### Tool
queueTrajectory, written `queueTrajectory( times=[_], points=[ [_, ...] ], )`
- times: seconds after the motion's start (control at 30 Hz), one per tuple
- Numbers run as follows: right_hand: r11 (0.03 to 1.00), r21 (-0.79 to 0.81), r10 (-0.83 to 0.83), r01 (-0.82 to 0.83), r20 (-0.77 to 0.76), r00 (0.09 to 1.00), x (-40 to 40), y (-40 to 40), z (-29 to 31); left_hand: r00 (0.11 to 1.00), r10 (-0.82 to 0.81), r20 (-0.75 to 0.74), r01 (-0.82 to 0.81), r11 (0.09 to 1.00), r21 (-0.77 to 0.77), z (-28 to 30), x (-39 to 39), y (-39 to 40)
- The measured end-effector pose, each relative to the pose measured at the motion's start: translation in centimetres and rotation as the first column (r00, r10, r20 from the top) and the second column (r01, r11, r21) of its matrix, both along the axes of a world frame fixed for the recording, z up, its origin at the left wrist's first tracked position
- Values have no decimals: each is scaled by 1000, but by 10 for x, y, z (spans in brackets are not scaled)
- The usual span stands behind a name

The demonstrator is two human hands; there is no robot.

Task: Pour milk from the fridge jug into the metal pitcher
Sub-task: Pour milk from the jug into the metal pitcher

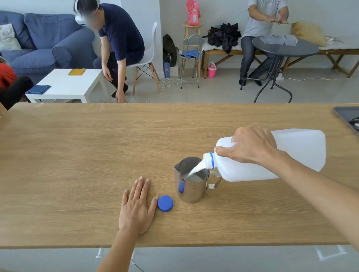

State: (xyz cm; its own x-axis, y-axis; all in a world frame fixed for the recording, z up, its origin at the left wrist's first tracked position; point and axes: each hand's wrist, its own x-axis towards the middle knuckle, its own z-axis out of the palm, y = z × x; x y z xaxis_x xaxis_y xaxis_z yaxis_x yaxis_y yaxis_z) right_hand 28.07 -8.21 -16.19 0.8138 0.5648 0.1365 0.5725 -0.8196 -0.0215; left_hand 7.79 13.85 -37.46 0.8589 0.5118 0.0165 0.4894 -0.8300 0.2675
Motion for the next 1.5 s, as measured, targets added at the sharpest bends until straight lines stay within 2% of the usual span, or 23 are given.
queueTrajectory(
  times=[1.5],
  points=[
    [1000,5,11,-11,17,1000,1,1,4,1000,4,20,-4,1000,-12,3,0,0]
  ],
)
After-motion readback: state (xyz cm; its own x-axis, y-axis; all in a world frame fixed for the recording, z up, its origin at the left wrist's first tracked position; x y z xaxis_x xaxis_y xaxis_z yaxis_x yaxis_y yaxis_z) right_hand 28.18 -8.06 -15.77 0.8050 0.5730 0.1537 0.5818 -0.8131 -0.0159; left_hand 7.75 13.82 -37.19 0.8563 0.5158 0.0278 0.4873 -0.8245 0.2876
